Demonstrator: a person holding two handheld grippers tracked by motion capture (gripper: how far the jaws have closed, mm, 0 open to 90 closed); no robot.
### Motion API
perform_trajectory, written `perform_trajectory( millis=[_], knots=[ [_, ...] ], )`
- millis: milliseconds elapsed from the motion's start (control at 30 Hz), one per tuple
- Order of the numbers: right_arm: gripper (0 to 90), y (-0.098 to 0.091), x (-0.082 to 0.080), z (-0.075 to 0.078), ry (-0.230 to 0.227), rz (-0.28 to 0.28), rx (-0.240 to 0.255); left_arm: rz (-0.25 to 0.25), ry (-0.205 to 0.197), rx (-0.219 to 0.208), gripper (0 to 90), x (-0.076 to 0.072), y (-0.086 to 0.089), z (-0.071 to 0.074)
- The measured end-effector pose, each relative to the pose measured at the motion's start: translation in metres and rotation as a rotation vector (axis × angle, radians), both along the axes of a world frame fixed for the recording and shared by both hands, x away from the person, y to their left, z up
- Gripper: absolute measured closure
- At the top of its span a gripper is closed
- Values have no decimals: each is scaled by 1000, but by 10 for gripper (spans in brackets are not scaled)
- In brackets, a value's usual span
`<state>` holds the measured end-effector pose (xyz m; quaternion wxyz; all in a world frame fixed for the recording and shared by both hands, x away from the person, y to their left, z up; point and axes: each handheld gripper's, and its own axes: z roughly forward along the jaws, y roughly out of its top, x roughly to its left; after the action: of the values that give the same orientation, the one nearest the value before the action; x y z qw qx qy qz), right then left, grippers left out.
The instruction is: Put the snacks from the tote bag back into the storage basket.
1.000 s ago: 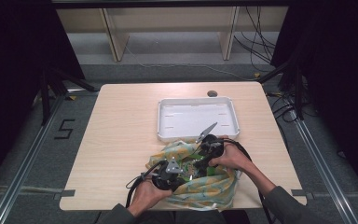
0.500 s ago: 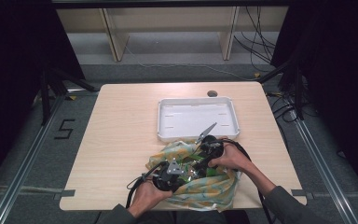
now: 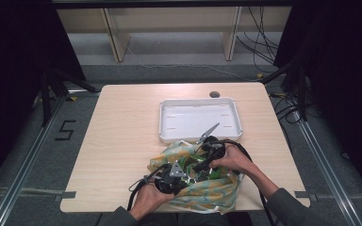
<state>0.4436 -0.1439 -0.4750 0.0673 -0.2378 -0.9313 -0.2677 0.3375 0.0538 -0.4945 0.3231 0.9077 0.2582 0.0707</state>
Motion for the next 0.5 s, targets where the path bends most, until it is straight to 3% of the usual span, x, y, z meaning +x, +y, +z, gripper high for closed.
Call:
perform_trajectory(
  millis=[67, 100, 167, 300, 367, 433, 500],
  knots=[
    [463, -1, -1, 3, 3, -20, -7, -1, -2, 6, 894, 0, 0, 0],
    [467, -1, -2, 5, 5, -32, 2, 14, 10, -3, 893, -1, -1, -1],
    [484, -1, -4, 10, 27, -33, 24, -4, -2, 8, 893, -1, -1, -1],
    [556, 0, -7, 17, 29, -14, 55, -2, 9, 9, 893, -3, -2, -2],
    [567, 2, -10, 20, 65, -9, 64, -3, 10, 11, 894, -3, -2, -2],
    [602, 5, -12, 20, 65, 22, 68, -1, 10, 9, 893, -4, -3, -2],
    [651, 6, -14, 22, 54, 8, 62, -4, 10, 10, 893, -4, -3, -1]
  ],
)
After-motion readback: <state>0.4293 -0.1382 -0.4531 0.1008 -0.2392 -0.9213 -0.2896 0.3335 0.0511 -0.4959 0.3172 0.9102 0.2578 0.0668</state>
